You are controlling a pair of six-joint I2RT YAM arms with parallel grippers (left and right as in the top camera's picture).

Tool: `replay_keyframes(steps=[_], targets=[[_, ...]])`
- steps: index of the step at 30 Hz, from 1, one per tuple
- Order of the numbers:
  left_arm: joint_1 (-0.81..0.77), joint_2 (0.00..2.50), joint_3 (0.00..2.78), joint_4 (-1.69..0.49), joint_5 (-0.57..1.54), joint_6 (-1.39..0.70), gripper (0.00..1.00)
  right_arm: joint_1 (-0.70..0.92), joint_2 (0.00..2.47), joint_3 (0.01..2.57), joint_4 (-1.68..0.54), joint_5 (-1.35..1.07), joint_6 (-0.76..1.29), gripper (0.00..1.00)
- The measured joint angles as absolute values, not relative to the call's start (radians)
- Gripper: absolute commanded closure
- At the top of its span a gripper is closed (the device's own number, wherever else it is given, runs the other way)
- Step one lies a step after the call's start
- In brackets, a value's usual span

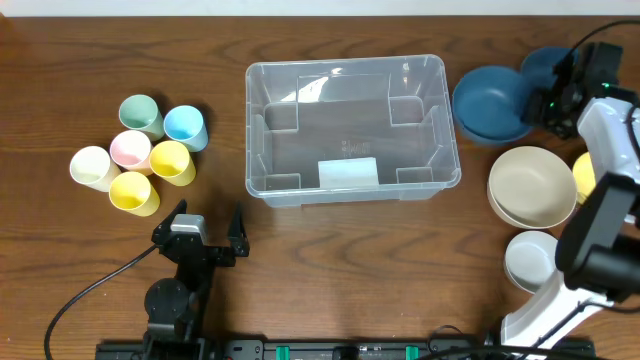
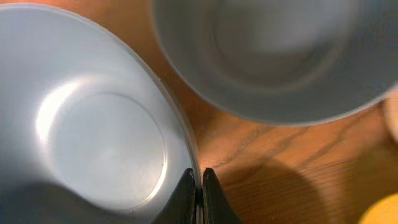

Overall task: Pack container
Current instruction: 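Lift the teal bowl and lower it into the clear bin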

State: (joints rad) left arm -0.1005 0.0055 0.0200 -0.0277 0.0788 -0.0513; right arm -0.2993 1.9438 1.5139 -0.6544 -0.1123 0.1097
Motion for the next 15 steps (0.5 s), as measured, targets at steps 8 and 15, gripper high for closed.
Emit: replay_keyframes(steps=[8,15], targets=[[-0.101,0.006,0.020,-0.028,0.079,-0.051,0.02,-0.294,1.708,1.530,-0.662,-0.134,0.154,0.99],[-0.101,0.006,0.020,-0.028,0.079,-0.051,0.02,-0.260,1.514,1.538,-0.688,-0.230,0.210,0.99]])
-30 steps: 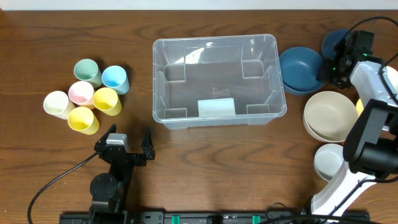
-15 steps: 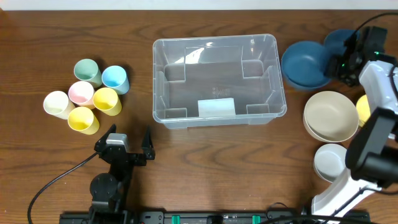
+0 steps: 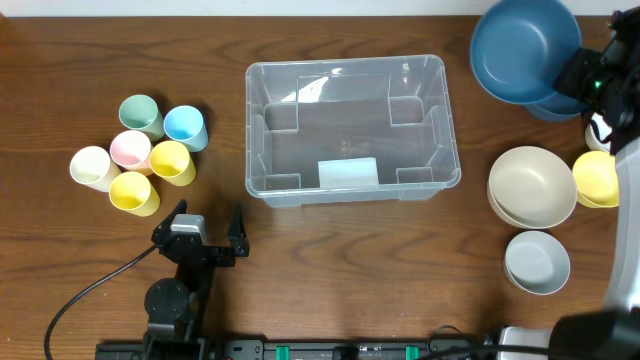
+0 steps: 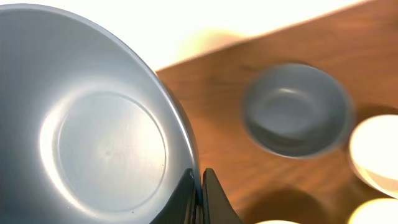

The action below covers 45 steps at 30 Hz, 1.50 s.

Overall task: Pack container
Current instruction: 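Lift the teal bowl and lower it into the clear bin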

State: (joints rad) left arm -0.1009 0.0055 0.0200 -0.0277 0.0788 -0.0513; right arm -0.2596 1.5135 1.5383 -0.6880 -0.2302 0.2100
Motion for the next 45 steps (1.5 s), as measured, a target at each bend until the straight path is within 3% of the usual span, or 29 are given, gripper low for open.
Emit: replay_keyframes(steps=[8,20,45], targets=[[-0.101,0.006,0.020,-0.028,0.079,-0.051,0.02,-0.017,1.486,1.542,-0.730,-0.271,0.213,0.99],[-0.101,0.006,0.020,-0.028,0.079,-0.051,0.02,0.259,1.621,1.542,-0.744,0.018,0.213,0.99],[-0.101,0.006,0.020,-0.028,0.079,-0.051,0.02,0.273,1.927,1.542,-0.704,0.180,0.217,0.99]])
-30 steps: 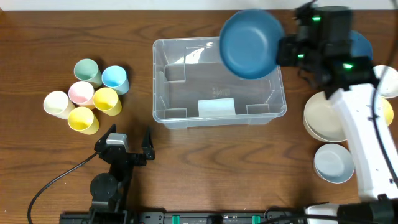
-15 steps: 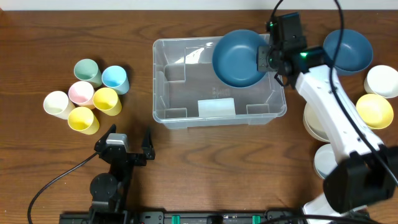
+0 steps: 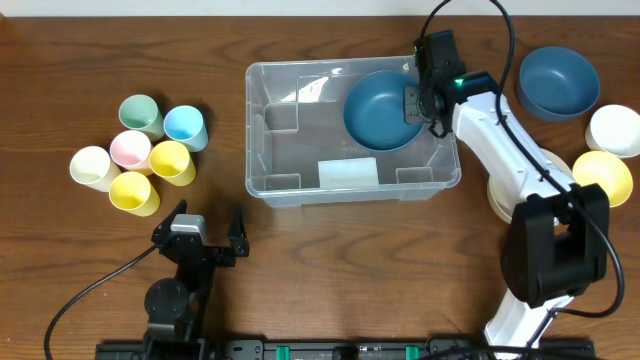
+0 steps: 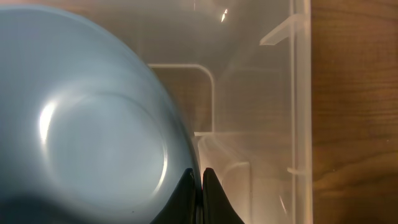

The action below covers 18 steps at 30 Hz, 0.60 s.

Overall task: Pack container
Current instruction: 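Lift the teal bowl and lower it into the clear bin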

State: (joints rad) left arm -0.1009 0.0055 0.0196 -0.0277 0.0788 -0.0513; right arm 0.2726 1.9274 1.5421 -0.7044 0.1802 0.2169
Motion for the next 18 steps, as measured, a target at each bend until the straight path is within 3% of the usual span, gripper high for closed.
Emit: replay_keyframes(steps=[7,16,18], targets=[[-0.101,0.006,0.020,-0.028,0.078,-0.051,0.02,0.273,1.927,1.542,-0.683,0.186,0.228,0.75],[-0.101,0.006,0.020,-0.028,0.079,-0.051,0.02,0.273,1.927,1.542,-0.680,0.191,0.220,0.68],[-0.101,0.006,0.020,-0.028,0.079,-0.051,0.02,0.273,1.927,1.545,-0.697,0.192,0.217,0.63]])
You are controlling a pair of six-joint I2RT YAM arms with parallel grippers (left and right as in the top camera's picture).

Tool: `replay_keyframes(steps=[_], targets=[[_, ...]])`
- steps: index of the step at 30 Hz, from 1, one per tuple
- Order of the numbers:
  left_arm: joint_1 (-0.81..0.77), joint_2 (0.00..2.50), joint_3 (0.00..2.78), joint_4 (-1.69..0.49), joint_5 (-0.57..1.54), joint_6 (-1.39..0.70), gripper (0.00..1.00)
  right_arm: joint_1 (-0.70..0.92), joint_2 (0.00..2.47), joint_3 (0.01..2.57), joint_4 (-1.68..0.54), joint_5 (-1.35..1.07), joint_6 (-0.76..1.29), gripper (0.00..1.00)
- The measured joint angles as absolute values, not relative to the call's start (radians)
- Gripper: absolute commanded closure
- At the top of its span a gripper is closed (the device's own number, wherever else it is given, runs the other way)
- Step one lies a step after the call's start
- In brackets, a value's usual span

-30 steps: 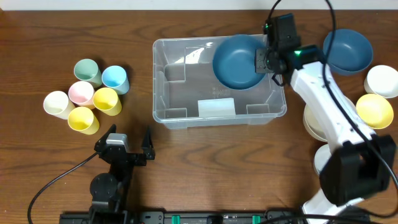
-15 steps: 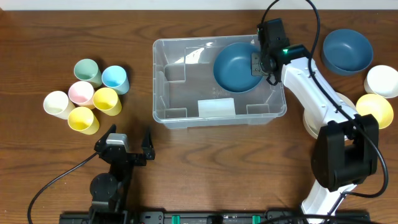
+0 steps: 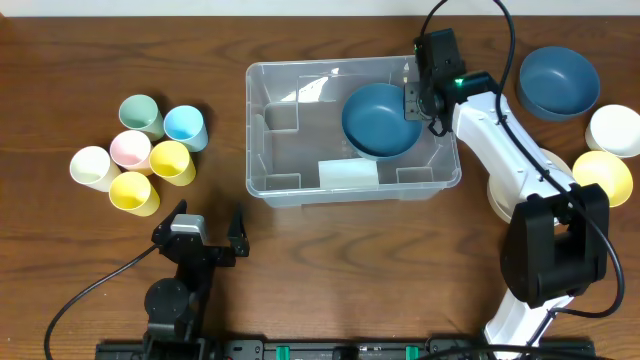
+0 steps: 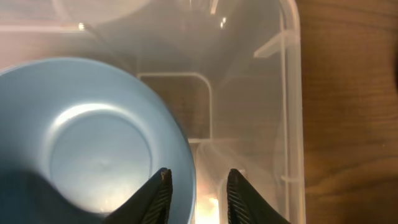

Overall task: Pack container
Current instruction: 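Lift the teal bowl and lower it into the clear bin, then release the bowl and move the right gripper to the second teal bowl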

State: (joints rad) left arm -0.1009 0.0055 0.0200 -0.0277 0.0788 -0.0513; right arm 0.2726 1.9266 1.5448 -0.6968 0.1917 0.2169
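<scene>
A dark blue bowl [image 3: 380,120] lies inside the clear plastic container [image 3: 262,150], in its right half. My right gripper [image 3: 413,100] hovers over the bowl's right rim with its jaws open, one finger above the bowl [image 4: 93,149] and the other outside the rim; the gripper [image 4: 198,180] holds nothing. My left gripper [image 3: 210,228] rests near the table's front edge, fingers spread, nothing between them. A second dark blue bowl [image 3: 557,82] sits at the far right.
Several coloured cups [image 3: 145,152] cluster left of the container. Right of it are a white bowl [image 3: 613,128], a yellow bowl [image 3: 600,175] and a beige bowl [image 3: 497,190] partly hidden by my right arm. A pale label [image 3: 347,172] lies on the container's floor.
My right gripper has opened and let go of the blue bowl, which now sits slightly lower in the container's right half. The left arm has not moved.
My right gripper was shut on the rim of a blue bowl on the table at the right. Then it held the bowl raised near the far right edge. Then it held it over the container's right half, and now the bowl lies released inside.
</scene>
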Motion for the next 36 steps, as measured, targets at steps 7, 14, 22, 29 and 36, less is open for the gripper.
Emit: replay_keyframes(steps=[7,14,22,29,36], targets=[[-0.101,0.006,0.020,-0.028,0.078,-0.051,0.02,0.269,1.824,1.584,-0.779,0.192,0.205,0.34],[-0.101,0.006,0.020,-0.028,0.078,-0.051,0.02,0.150,1.579,1.630,-0.804,0.214,0.206,0.31],[-0.101,0.006,0.020,-0.028,0.079,-0.051,0.02,-0.090,1.584,1.638,-0.829,0.229,0.216,0.31],[-0.101,0.006,0.020,-0.028,0.079,-0.051,0.02,-0.176,1.720,1.638,-0.776,0.218,0.194,0.33],[-0.101,0.006,0.020,-0.028,0.079,-0.051,0.02,-0.198,1.892,1.637,-0.702,0.180,0.092,0.33]])
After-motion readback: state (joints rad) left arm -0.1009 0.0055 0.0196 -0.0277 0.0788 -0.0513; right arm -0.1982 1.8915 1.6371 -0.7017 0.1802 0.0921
